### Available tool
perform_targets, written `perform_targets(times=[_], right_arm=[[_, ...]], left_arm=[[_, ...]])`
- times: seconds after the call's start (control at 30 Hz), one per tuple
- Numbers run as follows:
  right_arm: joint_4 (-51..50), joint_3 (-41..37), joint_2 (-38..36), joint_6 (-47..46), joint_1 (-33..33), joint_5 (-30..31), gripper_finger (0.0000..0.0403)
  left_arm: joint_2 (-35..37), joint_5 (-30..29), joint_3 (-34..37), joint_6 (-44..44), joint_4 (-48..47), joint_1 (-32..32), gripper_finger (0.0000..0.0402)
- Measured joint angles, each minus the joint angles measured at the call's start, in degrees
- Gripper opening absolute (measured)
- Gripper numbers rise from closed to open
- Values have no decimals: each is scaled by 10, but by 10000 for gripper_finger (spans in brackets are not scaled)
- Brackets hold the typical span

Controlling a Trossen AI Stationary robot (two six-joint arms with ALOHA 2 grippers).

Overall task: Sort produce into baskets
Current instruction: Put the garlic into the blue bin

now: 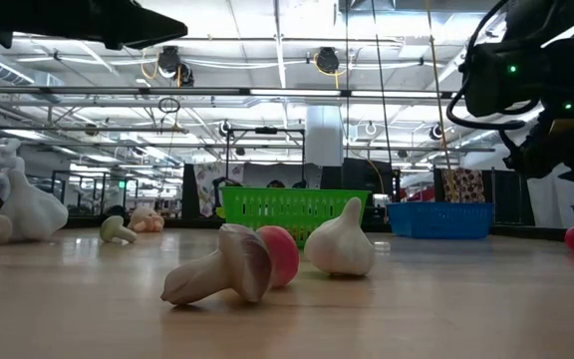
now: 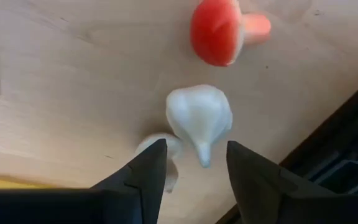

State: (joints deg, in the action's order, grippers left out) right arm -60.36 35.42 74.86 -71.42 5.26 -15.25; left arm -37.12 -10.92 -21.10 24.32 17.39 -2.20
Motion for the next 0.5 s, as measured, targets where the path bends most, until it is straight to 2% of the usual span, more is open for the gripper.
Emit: perform_targets(times=[0.27, 0.5], right_arm=[[0, 0, 0, 3, 0, -1, 124], [-4, 4, 0, 29, -1, -25, 69]], left_arm=[[0, -1, 0, 0, 0, 0, 132], [0, -3, 0, 0, 0, 0, 132]])
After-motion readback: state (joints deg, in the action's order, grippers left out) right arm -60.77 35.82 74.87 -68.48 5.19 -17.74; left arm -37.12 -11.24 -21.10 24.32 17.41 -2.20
